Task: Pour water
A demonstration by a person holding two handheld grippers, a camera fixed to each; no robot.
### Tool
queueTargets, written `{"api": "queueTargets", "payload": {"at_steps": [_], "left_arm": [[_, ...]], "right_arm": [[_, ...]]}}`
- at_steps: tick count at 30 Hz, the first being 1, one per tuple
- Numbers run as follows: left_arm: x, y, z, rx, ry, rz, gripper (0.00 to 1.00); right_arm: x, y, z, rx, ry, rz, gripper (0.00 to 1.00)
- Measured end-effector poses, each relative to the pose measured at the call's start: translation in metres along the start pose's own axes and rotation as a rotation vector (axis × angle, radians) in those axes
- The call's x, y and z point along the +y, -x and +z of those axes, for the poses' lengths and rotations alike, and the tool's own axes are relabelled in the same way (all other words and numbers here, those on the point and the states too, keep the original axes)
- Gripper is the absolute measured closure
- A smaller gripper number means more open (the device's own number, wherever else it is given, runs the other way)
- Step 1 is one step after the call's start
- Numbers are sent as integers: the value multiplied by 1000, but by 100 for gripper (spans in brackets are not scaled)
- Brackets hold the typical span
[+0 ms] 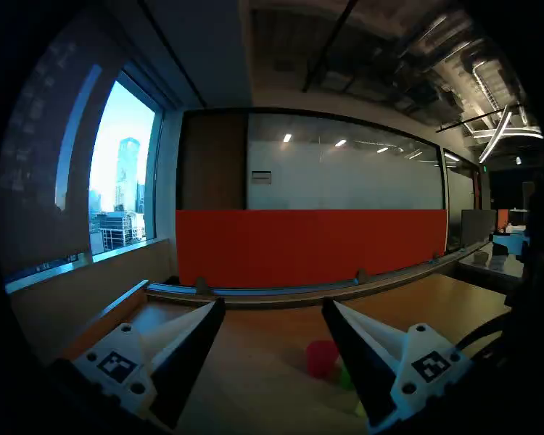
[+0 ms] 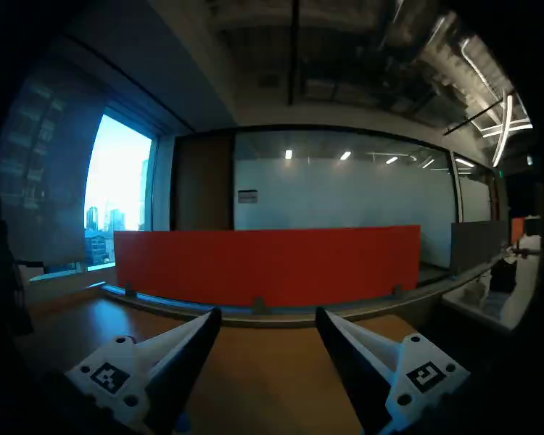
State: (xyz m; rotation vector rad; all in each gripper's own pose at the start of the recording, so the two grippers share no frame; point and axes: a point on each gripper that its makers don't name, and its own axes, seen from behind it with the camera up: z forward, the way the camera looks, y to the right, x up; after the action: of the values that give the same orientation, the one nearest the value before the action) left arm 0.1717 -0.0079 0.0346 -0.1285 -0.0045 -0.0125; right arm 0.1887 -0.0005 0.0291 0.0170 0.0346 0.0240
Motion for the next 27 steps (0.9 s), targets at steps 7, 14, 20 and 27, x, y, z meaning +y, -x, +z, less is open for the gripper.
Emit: {"api": "queueTargets", "payload": {"at_steps": [7,14,20,27], "left_arm": [[9,-12,0,-5,55,-23,0],[25,-18,-2,-19,151,-19,0],[38,-23,0,-29,233,2,0],[59,-32,2,-30,340,8,1]], "right_arm": [[-6,-6,-2,-7,-37,18,0],[-25,-8,-3,-26,-139,2,0],[-49,-10,-4,-41,-260,-33,0],[-80,-12,-7,-60,-378,-63,0]]}}
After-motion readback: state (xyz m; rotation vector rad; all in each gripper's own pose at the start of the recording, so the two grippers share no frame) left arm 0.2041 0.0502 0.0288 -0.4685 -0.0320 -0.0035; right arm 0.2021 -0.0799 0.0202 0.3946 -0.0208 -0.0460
